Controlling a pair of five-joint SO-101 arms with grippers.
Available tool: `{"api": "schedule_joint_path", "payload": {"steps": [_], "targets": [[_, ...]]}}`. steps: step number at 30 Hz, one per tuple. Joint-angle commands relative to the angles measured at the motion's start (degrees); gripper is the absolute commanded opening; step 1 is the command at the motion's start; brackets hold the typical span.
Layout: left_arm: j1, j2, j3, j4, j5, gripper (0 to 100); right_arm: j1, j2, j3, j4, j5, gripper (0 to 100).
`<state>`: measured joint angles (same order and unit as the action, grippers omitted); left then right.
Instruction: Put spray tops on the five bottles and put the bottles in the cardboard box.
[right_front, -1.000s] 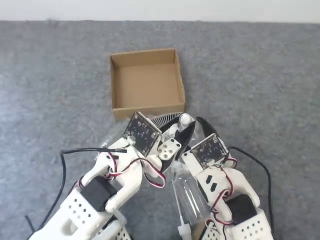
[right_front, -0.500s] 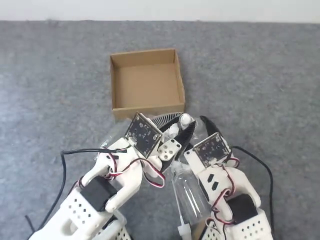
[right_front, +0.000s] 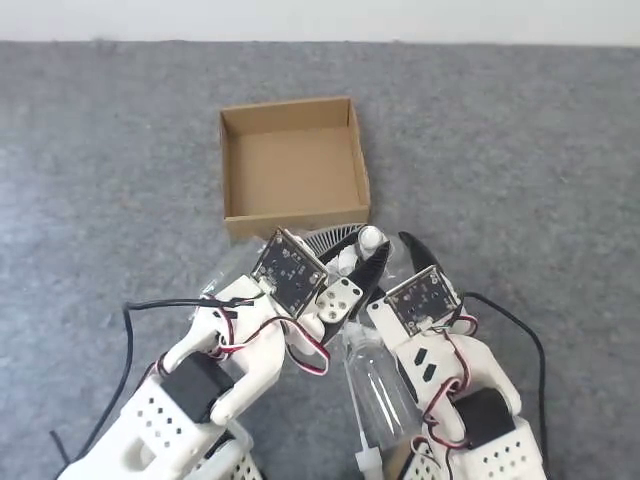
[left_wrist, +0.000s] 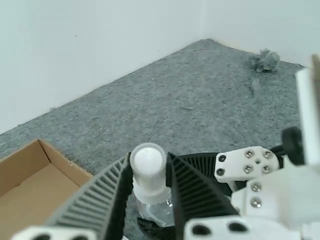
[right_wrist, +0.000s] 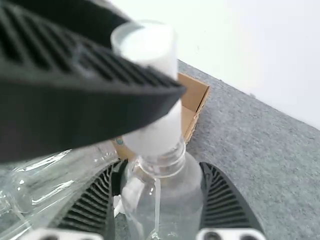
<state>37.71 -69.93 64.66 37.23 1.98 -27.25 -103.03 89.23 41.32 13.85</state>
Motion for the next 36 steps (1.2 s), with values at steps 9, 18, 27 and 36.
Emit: {"api": "schedule_joint_path", "payload": {"steps": [9,18,27,36], "targets": [[1.0,-0.6,1.1,-3.5,-0.4,5,0.7,-1.2,-3.0,0.5,0.3,0.7],[3.8,-0.7,1.9,-3.9,-0.5,5,0.7,-1.2,-3.0,0.5,0.3,0.7],[0.4,-0.6,2.2,-5.5,-0.4,5,0.7,-1.2,-6.8,5.5,0.3,0.7],[3.9,-0.6,2.9,-4.3,-0.4,5,0.7,-1.2,-6.7,5.4,0.3,0.7]]}}
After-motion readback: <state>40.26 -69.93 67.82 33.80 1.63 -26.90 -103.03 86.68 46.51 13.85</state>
